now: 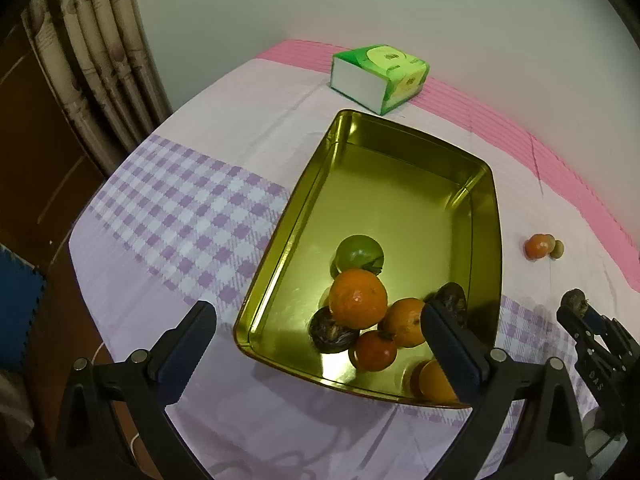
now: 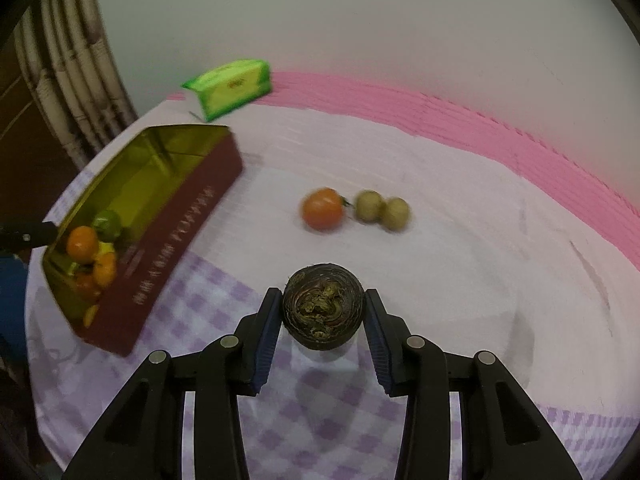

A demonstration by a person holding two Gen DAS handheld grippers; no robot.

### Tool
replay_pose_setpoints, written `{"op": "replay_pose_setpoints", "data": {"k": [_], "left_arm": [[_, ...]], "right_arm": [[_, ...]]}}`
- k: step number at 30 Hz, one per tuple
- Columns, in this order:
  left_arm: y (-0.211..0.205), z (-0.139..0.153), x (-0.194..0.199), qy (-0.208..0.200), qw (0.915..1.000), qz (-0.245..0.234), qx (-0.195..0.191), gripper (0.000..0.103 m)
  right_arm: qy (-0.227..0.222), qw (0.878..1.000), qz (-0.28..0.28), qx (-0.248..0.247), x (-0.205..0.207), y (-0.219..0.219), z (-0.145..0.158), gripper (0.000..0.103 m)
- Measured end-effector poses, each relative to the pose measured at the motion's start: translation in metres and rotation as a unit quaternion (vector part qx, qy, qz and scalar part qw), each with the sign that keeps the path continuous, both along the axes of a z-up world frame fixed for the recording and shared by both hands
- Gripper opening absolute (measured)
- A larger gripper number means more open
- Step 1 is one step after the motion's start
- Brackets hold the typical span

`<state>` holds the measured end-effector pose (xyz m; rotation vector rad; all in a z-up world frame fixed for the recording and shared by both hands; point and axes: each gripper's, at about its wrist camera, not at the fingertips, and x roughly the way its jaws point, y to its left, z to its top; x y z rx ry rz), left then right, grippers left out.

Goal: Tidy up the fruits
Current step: 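Carry the dark brown fruit into the gold tray and open the right gripper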

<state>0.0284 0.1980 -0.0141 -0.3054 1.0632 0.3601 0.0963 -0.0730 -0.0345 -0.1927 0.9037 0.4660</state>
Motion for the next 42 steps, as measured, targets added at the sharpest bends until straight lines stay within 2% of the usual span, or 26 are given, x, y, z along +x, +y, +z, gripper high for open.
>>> {"op": "replay_pose_setpoints", "data": {"k": [11, 18, 23, 42], "left_arm": [[0.027, 0.008, -0.021, 0.0, 0.9996, 0.022, -0.017, 0.101], [0.047, 0.01, -0.034, -0.001, 0.9984, 0.049, -0.029, 0.101], [0.048, 0.009, -0.035, 0.0, 0.9983, 0.051, -0.029, 0.101], [0.054, 0.006, -0.035, 0.006, 0.9978, 0.057, -0.034, 0.101]], "right_arm": [[-0.015, 0.996, 0.083, 0.014, -0.021, 0.066, 0.028, 0.042], [-0.009, 0.991, 0.129, 0.018, -0.033, 0.109, 0.03, 0.042], [0.001, 0.987, 0.158, 0.01, -0.041, 0.135, 0.021, 0.042], [0.021, 0.985, 0.168, -0.013, -0.039, 0.157, -0.005, 0.042]]}}
